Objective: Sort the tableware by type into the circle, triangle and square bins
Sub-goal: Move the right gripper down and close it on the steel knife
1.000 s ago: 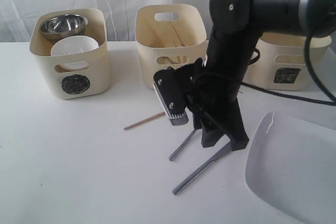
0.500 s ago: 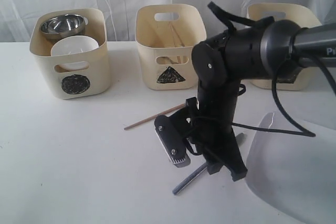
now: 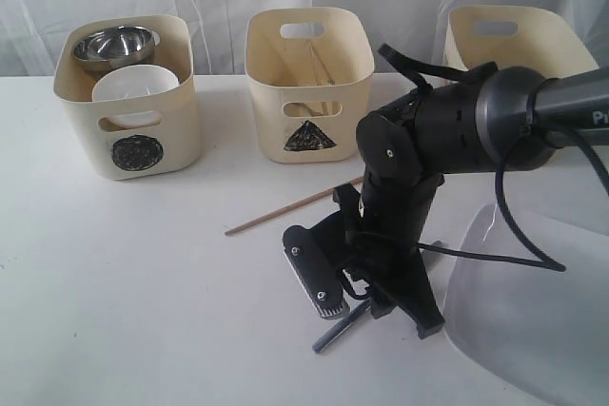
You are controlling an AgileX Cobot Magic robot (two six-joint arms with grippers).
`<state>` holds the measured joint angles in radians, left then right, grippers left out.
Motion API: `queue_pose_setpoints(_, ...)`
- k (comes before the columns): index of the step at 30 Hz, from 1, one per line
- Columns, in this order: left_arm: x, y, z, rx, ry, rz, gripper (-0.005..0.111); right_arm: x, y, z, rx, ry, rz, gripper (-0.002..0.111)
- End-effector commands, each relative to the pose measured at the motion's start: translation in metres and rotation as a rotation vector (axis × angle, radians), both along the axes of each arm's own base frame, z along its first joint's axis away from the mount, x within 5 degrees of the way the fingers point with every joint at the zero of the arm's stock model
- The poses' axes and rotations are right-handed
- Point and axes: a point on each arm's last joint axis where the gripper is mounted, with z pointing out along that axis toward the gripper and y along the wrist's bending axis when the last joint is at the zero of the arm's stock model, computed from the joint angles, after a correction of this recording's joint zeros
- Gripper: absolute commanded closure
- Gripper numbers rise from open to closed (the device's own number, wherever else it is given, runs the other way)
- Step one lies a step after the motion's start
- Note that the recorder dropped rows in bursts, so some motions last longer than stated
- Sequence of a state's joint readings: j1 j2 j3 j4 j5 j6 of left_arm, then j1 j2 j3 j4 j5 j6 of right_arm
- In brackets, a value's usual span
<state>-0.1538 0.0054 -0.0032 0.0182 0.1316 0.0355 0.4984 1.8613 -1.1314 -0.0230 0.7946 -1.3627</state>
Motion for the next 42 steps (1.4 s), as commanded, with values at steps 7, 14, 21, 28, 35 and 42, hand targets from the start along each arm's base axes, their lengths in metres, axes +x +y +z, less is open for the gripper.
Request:
queue_pose_setpoints(7, 0.0, 0.0, -0.001, -0.002, 0.002, 0.002, 0.107, -0.001, 0.0, -0.006, -0.018, 0.019, 0.036, 0.062)
queue_pose_setpoints(14, 0.0, 0.0, -0.001, -0.002, 0.002, 0.002, 0.107, -0.003, 0.005, -0.019, -0.042, 0.054, 0.072, 0.062)
queue_pose_setpoints(21, 0.0, 0.0, -0.001, -0.002, 0.002, 0.002, 0.107, -0.004, 0.008, -0.027, -0.049, 0.067, 0.083, 0.062)
queue_pose_setpoints(28, 0.0, 0.0, -0.001, -0.002, 0.002, 0.002, 0.107, -0.005, 0.008, -0.027, -0.052, 0.075, 0.069, 0.065)
queue_pose_setpoints(35, 0.0, 0.0, -0.001, -0.002, 0.002, 0.002, 0.107, -0.002, 0.012, -0.031, -0.017, 0.059, 0.051, 0.102)
queue_pose_setpoints(42, 0.0, 0.0, -0.001, -0.002, 0.002, 0.002, 0.107, 0.007, 0.025, -0.026, 0.163, -0.025, -0.144, 0.108)
